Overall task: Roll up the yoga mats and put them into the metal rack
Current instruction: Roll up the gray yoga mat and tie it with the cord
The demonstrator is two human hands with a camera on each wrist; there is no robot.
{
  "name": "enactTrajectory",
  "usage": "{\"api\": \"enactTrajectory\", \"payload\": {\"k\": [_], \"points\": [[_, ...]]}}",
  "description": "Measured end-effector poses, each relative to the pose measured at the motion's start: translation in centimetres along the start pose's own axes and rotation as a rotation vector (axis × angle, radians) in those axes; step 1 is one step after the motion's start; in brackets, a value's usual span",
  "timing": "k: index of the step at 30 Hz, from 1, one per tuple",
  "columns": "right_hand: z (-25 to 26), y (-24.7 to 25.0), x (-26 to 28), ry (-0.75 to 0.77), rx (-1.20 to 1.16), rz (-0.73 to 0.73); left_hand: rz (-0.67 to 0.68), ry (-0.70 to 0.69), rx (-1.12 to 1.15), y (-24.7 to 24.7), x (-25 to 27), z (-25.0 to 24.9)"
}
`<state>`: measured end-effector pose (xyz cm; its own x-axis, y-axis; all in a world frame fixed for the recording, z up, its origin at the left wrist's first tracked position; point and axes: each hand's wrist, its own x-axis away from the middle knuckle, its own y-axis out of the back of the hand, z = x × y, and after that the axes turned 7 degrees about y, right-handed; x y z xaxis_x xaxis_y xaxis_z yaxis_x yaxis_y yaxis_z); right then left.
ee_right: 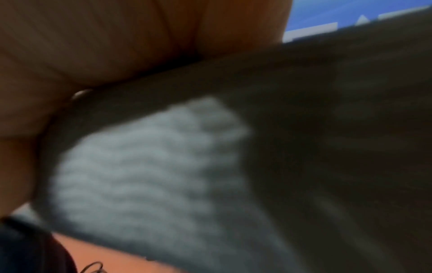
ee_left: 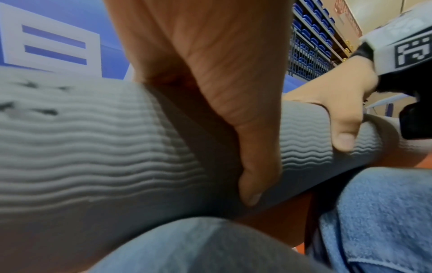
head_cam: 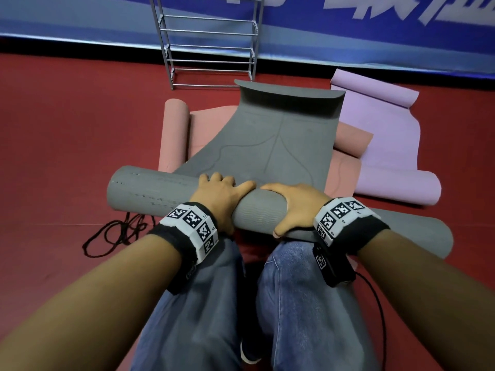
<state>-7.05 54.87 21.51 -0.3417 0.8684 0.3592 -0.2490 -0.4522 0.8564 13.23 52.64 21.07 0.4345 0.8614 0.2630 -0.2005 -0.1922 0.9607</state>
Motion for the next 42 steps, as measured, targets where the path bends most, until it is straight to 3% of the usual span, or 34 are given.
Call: {"api": "enactTrajectory", "payload": {"k": [4,8,16,20,25,33,42], "points": [[0.0,-0.1,0.9,0.073,0.238,-0.025,0.026,0.022,0.011,0.4,-0.4,-0.1],[-0.3,-0.4,1.6,0.028,0.374,-0.058,0.061,0.022,0.040,1.4,-0.9,-0.7],[-1.7,7.1,1.8,0.060,0.508,-0.123,-0.097,0.092,0.164,5.2,-1.9,-3.3],[-1.0,6.6,1.5,0.070,0.410,-0.079,-0.027,0.070,0.129,5.5,-1.4,-2.4],[-2.1,2.1,3.0,0.008,0.135,0.080,0.321,-0.034,0.128,4.3,-1.6,-3.0],[-3.2,1.4,3.5,-0.069,0.041,0.064,0.133,-0.082,0.007,1.8,-0.2,-1.9],[-2.8,1.3,3.3,-0.054,-0.009,0.080,0.211,-0.126,0.085,3.0,-1.3,-0.9]]}}
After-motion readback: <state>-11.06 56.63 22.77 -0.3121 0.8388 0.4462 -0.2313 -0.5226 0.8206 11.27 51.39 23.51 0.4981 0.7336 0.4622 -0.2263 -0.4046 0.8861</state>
